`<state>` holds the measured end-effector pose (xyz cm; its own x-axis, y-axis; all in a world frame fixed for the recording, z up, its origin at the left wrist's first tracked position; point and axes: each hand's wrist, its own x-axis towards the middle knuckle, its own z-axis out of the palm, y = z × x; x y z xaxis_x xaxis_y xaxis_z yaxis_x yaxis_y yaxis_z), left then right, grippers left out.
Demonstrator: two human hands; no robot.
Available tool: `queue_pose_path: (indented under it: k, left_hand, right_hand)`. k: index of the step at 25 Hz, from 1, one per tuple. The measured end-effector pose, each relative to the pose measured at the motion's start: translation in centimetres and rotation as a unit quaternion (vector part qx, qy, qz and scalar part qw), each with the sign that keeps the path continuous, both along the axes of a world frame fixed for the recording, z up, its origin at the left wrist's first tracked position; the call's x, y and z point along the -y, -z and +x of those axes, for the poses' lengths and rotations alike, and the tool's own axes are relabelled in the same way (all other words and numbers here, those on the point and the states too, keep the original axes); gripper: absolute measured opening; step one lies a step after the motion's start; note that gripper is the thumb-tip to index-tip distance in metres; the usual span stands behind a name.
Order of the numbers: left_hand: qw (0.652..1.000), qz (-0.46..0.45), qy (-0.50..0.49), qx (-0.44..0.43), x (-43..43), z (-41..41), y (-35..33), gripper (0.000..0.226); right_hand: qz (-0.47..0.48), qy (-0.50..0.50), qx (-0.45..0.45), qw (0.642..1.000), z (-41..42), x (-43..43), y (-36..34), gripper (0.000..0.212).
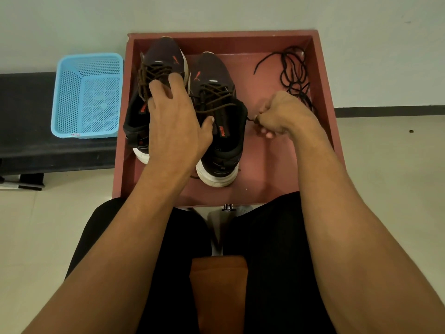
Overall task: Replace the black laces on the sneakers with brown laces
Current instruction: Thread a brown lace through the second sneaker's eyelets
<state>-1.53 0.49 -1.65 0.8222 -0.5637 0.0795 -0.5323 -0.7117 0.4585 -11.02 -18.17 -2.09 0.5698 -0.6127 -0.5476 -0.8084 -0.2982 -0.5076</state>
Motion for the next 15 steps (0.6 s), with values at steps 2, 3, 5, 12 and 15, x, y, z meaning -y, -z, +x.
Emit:
queue_pose_path:
  k: [2, 3, 5, 12, 15]
  left_hand:
    - [0.996, 0.061, -0.022, -0.055, -0.1, -0.4, 0.1, 0.079]
    - [0.993, 0.076, -0.036, -0.079, -0.1, -0.5, 0.3, 0.078]
    - [0.989, 0.084, -0.047, -0.111, -0.2, 0.0, 0.5, 0.067]
    - [0.98, 0.035, 0.008, -0.193, -0.1, 1.8, 1.4, 0.028]
    - [0.985, 0.029, 0.01, -0.168, 0.3, 1.7, 1.3, 0.024]
  right_hand:
    - [-0.027, 0.006, -0.017, 0.999, -0.1, 0.0, -0.2, 0.034]
    - [-0.04, 0.007, -0.019, 0.999, -0.2, 0.1, -0.1, 0.033]
    - [-0.044, 0.005, -0.027, 0.999, -0.1, 0.0, 0.0, 0.024]
    - [-0.063, -0.056, 0.086, 0.993, 0.3, -0.4, -0.2, 0.034]
    - [-0.104, -0.104, 0.139, 0.979, 0.5, -0.2, 0.1, 0.063]
